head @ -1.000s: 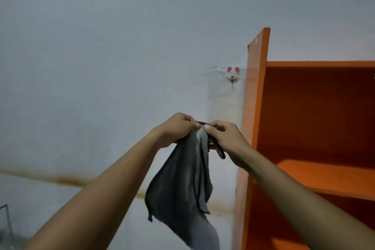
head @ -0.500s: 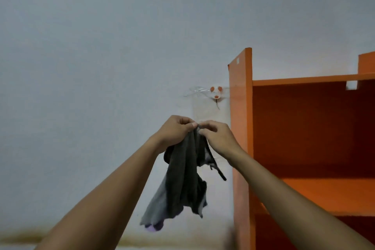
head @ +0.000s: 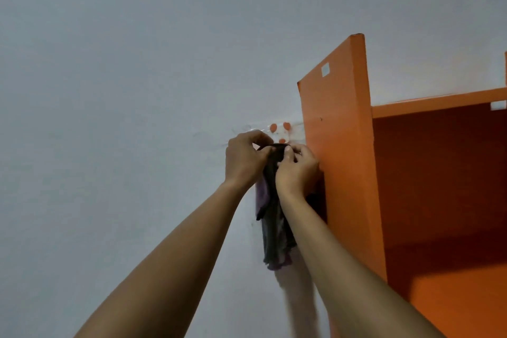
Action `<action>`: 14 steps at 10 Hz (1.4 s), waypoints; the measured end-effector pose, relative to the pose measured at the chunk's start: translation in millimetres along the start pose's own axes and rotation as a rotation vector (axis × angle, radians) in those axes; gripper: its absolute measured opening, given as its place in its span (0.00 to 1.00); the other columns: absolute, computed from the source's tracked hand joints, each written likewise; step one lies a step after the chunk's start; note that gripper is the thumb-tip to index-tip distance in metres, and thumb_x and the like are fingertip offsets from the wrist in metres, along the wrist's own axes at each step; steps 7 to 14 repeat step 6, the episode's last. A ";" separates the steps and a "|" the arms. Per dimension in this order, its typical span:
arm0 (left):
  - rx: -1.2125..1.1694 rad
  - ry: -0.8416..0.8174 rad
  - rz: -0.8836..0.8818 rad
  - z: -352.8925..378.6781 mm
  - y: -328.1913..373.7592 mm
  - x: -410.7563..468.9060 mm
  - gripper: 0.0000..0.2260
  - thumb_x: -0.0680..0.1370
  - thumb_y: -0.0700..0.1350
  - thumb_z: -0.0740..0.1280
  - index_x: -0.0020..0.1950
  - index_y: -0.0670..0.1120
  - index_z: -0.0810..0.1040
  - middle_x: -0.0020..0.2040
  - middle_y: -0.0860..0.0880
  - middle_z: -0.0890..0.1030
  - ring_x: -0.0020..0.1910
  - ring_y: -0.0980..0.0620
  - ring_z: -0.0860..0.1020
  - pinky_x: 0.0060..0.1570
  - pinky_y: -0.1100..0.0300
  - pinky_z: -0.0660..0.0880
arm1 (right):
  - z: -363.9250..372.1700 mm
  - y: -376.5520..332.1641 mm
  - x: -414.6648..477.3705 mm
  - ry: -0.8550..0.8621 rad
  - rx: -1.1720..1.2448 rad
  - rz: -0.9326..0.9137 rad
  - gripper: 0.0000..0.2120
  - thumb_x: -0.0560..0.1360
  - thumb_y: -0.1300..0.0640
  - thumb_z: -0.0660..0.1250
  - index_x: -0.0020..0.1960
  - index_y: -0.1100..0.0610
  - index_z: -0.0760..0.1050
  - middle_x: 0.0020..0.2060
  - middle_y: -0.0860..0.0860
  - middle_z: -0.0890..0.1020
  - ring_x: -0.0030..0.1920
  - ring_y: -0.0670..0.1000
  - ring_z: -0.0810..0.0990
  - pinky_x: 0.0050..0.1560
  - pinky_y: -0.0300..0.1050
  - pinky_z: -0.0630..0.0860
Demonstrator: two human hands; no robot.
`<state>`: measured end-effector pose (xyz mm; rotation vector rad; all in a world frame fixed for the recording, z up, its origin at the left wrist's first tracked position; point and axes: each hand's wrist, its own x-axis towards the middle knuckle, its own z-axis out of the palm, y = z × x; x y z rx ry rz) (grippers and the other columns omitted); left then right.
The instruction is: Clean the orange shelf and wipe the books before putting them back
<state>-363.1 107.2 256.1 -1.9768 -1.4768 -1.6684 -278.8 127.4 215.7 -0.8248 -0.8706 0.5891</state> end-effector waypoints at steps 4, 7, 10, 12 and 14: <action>0.604 -0.033 0.357 46.5 -44.0 -3.7 0.09 0.78 0.45 0.66 0.51 0.56 0.85 0.39 0.51 0.73 0.29 0.49 0.68 0.27 0.63 0.54 | -7.9 53.4 13.9 -0.157 -0.257 0.048 0.31 0.77 0.68 0.58 0.76 0.46 0.68 0.69 0.46 0.78 0.69 0.51 0.75 0.70 0.46 0.72; 0.402 -0.232 0.077 49.2 -91.8 -126.3 0.11 0.78 0.48 0.62 0.57 0.56 0.81 0.47 0.49 0.80 0.45 0.44 0.81 0.37 0.52 0.76 | -57.8 90.6 -38.7 -0.367 -0.341 0.146 0.24 0.83 0.54 0.58 0.79 0.48 0.63 0.74 0.51 0.72 0.72 0.55 0.71 0.68 0.46 0.67; 0.402 -0.232 0.077 49.2 -91.8 -126.3 0.11 0.78 0.48 0.62 0.57 0.56 0.81 0.47 0.49 0.80 0.45 0.44 0.81 0.37 0.52 0.76 | -57.8 90.6 -38.7 -0.367 -0.341 0.146 0.24 0.83 0.54 0.58 0.79 0.48 0.63 0.74 0.51 0.72 0.72 0.55 0.71 0.68 0.46 0.67; 0.402 -0.232 0.077 49.2 -91.8 -126.3 0.11 0.78 0.48 0.62 0.57 0.56 0.81 0.47 0.49 0.80 0.45 0.44 0.81 0.37 0.52 0.76 | -57.8 90.6 -38.7 -0.367 -0.341 0.146 0.24 0.83 0.54 0.58 0.79 0.48 0.63 0.74 0.51 0.72 0.72 0.55 0.71 0.68 0.46 0.67; 0.402 -0.232 0.077 49.2 -91.8 -126.3 0.11 0.78 0.48 0.62 0.57 0.56 0.81 0.47 0.49 0.80 0.45 0.44 0.81 0.37 0.52 0.76 | -57.8 90.6 -38.7 -0.367 -0.341 0.146 0.24 0.83 0.54 0.58 0.79 0.48 0.63 0.74 0.51 0.72 0.72 0.55 0.71 0.68 0.46 0.67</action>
